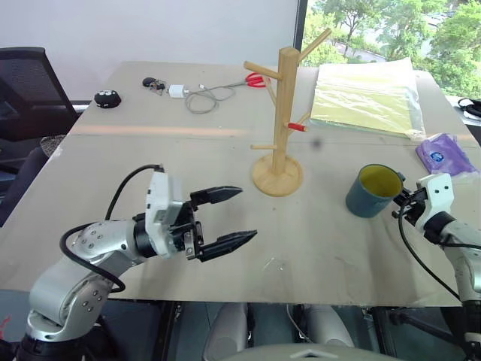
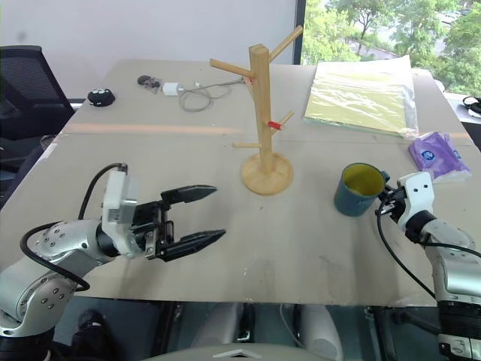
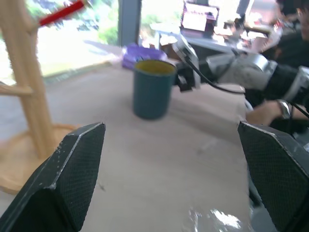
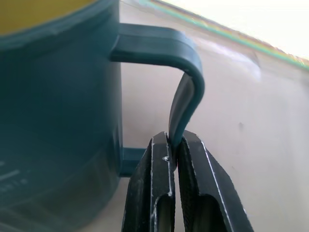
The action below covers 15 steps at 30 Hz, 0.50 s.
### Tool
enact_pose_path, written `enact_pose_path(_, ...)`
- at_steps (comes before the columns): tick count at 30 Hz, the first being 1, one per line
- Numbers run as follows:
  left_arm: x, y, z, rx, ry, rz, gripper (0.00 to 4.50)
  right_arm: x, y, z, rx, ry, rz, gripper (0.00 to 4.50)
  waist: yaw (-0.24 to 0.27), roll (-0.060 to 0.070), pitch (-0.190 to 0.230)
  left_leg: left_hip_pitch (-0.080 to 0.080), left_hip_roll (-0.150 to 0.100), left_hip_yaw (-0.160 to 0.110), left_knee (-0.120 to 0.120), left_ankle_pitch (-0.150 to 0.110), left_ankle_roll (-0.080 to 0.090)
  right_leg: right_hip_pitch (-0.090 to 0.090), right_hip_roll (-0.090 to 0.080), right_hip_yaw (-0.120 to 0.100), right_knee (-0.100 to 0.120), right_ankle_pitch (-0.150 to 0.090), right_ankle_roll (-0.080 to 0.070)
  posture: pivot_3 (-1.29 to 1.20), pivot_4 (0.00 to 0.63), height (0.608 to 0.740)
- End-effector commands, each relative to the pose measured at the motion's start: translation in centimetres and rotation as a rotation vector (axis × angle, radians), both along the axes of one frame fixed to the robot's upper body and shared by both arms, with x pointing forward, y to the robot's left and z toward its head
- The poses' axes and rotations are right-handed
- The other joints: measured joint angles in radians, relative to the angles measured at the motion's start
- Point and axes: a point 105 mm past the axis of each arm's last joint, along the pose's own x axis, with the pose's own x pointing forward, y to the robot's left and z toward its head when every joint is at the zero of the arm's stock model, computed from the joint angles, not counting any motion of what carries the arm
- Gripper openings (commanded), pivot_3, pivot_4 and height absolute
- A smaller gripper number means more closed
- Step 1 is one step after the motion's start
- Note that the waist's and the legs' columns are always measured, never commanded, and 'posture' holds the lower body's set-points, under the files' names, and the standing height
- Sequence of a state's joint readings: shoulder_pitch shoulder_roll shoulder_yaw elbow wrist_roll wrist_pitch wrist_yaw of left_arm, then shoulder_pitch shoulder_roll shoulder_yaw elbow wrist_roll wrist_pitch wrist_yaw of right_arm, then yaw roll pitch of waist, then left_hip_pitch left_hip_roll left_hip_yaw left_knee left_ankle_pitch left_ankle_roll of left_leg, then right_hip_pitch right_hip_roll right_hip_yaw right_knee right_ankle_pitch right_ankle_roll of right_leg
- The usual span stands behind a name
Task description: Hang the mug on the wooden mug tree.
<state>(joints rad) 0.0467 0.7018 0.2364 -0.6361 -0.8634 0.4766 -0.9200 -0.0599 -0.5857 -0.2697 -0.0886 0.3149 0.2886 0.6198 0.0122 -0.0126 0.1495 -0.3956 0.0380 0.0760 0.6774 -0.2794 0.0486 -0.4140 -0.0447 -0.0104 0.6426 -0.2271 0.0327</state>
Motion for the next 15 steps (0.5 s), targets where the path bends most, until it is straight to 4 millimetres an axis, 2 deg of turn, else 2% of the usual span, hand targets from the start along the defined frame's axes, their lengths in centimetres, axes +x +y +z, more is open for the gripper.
enact_pose_path(1, -0.4, 1.2, 1.0, -0.060, -0.112, 0.035, 4.50, -1.3, 2.6, 5.2, -0.094, -0.133, 0.116, 0.10, -0.002, 0.001, 0.000, 0.000, 0.000, 0.000, 0.000, 0.000, 0.000, 0.000, 0.000, 0.000, 0.000, 0.000, 0.000, 0.00, 0.150, 0.740)
enact_pose_path(4, -1.2, 1.8, 1.0, -0.077, -0.136, 0.053, 4.50, -2.2, 4.9, 7.7, -0.183, -0.166, 0.175, 0.10, -0.002, 0.000, 0.000, 0.000, 0.000, 0.000, 0.000, 0.000, 0.000, 0.000, 0.000, 0.000, 0.000, 0.000, 0.000, 0.00, 0.150, 0.740)
enact_pose_path(6, -1.7, 3.0, 0.7, -0.072, -0.111, 0.071, 4.50, -3.0, 6.7, 8.8, -0.305, -0.179, 0.239, 0.10, -0.002, 0.000, 0.000, 0.000, 0.001, 0.000, 0.000, 0.000, 0.000, 0.000, 0.000, -0.001, 0.000, 0.000, 0.000, 0.00, 0.150, 0.740)
enact_pose_path(10, -2.3, 5.3, 0.4, -0.064, -0.072, 0.080, 4.50, -3.4, 10.0, 10.9, -0.442, -0.212, 0.313, 0.10, -0.004, -0.001, 0.001, 0.000, 0.001, 0.000, 0.000, 0.000, 0.000, -0.001, -0.001, -0.001, 0.000, -0.001, 0.000, 0.00, 0.150, 0.740)
enact_pose_path(13, -2.4, 5.7, 0.2, -0.061, -0.051, 0.076, 4.50, -3.2, 12.0, 11.8, -0.491, -0.211, 0.338, 0.10, -0.001, -0.002, 0.001, 0.000, 0.001, -0.001, 0.000, 0.000, 0.000, -0.001, -0.002, -0.003, 0.000, -0.002, 0.003, 0.00, 0.150, 0.740)
enact_pose_path(15, -2.2, 5.4, 0.2, -0.064, -0.047, 0.076, 4.50, -2.8, 12.6, 12.0, -0.539, -0.204, 0.334, 0.10, 0.001, -0.002, 0.001, 0.000, 0.001, -0.001, 0.000, 0.000, 0.000, -0.002, -0.003, -0.003, -0.001, -0.001, 0.001, 0.00, 0.150, 0.740)
